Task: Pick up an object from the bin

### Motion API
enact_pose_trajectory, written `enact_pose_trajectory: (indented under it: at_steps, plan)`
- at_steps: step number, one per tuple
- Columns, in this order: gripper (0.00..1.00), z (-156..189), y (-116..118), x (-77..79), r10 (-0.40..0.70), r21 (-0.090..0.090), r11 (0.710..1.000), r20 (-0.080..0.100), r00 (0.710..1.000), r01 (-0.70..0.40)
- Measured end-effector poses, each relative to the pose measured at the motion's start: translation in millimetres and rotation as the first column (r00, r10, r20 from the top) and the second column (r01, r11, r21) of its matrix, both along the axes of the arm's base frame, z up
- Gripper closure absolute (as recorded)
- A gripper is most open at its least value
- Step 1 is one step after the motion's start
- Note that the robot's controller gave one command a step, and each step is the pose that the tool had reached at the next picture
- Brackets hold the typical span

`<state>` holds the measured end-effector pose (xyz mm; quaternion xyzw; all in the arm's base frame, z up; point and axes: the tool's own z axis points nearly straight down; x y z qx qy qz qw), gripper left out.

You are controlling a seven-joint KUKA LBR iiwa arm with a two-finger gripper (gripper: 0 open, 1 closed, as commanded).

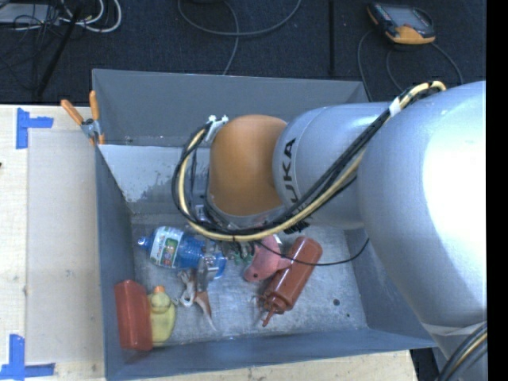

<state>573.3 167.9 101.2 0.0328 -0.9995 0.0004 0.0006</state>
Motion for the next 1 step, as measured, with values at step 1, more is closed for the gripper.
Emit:
enact_pose_trajectory:
  at_steps: [1]
  plan:
    - [0.0,1.2,-9.5,4.8,-0.17,0.004,0.985,-0.001,0.985,0.17]
